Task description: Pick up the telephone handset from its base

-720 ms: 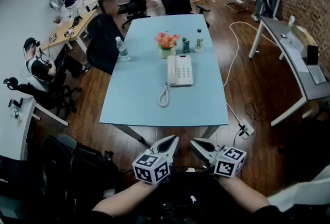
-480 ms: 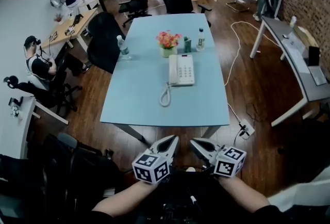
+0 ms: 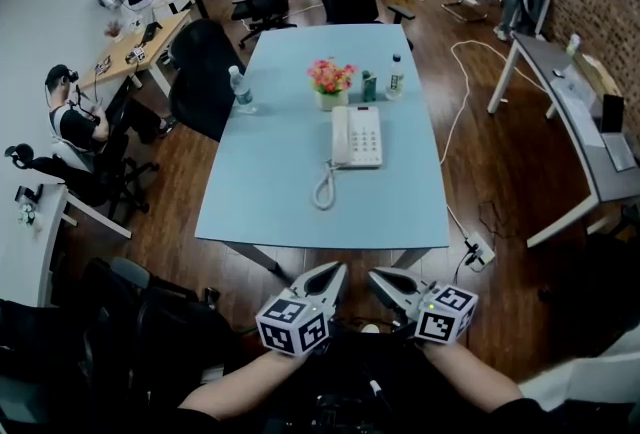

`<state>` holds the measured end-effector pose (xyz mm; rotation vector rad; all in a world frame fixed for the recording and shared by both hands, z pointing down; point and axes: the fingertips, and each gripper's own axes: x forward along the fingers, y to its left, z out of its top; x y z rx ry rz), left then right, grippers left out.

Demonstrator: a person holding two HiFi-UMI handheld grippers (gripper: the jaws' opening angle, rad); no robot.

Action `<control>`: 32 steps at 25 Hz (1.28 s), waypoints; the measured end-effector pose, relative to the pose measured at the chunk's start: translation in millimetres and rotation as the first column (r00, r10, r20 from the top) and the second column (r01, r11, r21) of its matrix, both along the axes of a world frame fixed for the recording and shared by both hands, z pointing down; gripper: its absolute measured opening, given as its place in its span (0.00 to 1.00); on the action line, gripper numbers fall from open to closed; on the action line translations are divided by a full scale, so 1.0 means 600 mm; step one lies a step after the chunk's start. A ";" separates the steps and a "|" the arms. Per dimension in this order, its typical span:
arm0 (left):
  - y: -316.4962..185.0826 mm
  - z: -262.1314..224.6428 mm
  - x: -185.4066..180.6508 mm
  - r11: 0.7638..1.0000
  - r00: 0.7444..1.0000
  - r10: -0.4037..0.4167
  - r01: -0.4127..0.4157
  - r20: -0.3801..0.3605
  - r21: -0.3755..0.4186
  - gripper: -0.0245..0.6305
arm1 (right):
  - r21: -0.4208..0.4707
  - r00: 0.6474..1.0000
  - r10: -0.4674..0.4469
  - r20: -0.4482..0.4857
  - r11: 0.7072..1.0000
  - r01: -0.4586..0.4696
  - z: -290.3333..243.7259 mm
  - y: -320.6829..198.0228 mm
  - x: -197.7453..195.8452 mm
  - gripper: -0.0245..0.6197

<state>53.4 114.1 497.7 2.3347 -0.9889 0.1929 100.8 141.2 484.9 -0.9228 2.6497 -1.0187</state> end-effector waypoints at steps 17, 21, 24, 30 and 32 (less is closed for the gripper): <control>-0.179 0.008 -0.052 1.000 0.999 0.003 -0.003 -0.032 -0.023 0.02 | -0.041 0.999 0.007 -0.039 0.999 -0.009 0.024 -0.170 -0.054 0.06; -0.253 0.005 -0.067 1.000 0.998 0.019 -0.020 -0.053 -0.014 0.02 | -0.029 0.996 0.034 -0.085 0.999 -0.036 0.028 -0.242 -0.069 0.06; -0.307 0.008 -0.085 0.999 0.998 0.028 -0.029 -0.063 -0.015 0.02 | -0.038 0.989 0.083 -0.124 0.995 -0.089 0.037 -0.301 -0.076 0.06; -0.397 0.008 -0.142 0.999 0.997 0.027 -0.030 -0.078 -0.038 0.02 | -0.089 0.943 0.222 -0.248 0.964 -0.250 0.070 -0.426 -0.060 0.07; -0.422 0.010 -0.167 0.999 0.996 0.021 -0.024 -0.082 -0.044 0.02 | -0.091 0.916 0.258 -0.307 0.950 -0.298 0.084 -0.471 -0.054 0.08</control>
